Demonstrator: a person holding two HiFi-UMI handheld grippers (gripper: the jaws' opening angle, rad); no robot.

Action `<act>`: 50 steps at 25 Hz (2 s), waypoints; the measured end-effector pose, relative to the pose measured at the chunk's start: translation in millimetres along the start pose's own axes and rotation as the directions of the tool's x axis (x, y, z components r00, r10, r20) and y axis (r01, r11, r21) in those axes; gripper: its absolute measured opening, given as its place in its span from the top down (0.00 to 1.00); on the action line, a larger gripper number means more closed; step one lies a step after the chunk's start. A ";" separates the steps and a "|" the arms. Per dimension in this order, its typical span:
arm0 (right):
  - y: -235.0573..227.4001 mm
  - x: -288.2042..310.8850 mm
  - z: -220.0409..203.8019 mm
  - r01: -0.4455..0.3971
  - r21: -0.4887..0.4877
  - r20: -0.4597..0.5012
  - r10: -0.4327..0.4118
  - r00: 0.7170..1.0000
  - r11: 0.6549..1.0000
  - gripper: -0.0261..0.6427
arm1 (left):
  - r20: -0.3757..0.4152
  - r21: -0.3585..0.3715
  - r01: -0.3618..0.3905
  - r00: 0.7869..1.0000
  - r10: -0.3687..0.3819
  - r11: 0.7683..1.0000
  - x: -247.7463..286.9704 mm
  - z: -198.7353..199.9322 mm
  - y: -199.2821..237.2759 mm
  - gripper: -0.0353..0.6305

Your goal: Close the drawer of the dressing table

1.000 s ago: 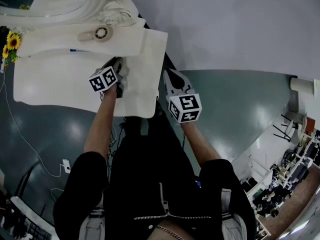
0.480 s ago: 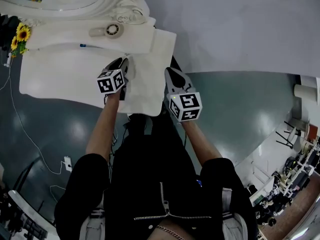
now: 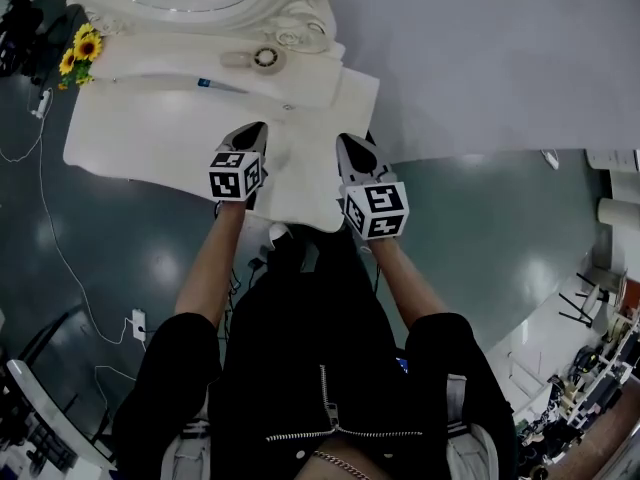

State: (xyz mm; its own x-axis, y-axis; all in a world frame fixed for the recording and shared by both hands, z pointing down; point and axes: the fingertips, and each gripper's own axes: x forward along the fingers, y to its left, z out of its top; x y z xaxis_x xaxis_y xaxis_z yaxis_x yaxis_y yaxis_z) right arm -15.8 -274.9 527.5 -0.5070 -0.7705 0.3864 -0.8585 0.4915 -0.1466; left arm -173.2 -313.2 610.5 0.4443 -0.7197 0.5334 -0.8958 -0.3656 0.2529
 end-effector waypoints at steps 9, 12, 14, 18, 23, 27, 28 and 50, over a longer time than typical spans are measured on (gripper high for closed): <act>29.7 -2.0 28.3 -0.025 -0.056 0.053 0.028 0.998 0.998 0.95 | 0.094 0.111 -0.050 0.995 0.039 0.993 -63.2 27.1 4.0 0.91; 34.2 -7.5 41.4 -0.022 -0.074 0.082 0.028 0.996 0.997 0.95 | 0.133 0.158 -0.066 0.990 0.045 0.985 -82.0 40.5 1.3 0.91; 36.6 -12.0 49.7 -0.019 -0.079 0.100 0.027 0.995 0.997 0.95 | 0.162 0.173 -0.076 0.986 0.048 0.982 -95.4 50.4 -0.8 0.91; 44.8 -21.2 65.0 -0.015 -0.099 0.129 0.028 0.991 0.995 0.95 | 0.223 0.171 -0.076 0.974 0.037 0.982 -122.8 69.5 -5.9 0.91; 59.5 -31.2 79.0 -0.009 -0.151 0.169 0.035 0.985 0.988 0.96 | 0.280 0.152 -0.072 0.960 0.027 0.986 -149.6 80.9 -6.9 0.91; 64.5 -39.8 91.4 -0.005 -0.156 0.192 0.035 0.981 0.988 0.96 | 0.312 0.178 -0.081 0.950 0.022 0.981 -168.5 93.3 -12.6 0.91; 65.9 -40.9 94.3 -0.003 -0.156 0.199 0.034 0.979 0.988 0.96 | 0.320 0.187 -0.085 0.947 0.021 0.979 -173.1 96.7 -13.5 0.91; 85.2 -37.7 77.0 -0.029 -0.156 0.176 0.056 0.983 0.987 0.96 | 0.326 0.169 -0.089 0.945 0.030 0.981 -184.5 84.6 -9.5 0.91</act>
State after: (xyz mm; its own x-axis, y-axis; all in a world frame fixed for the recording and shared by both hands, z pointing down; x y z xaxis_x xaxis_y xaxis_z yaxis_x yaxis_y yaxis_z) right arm -75.8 -235.3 430.4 -0.5601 -0.8009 0.2116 -0.8211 0.5707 -0.0135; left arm -245.5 -226.9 441.4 0.3974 -0.8835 0.2479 -0.9167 -0.3945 0.0638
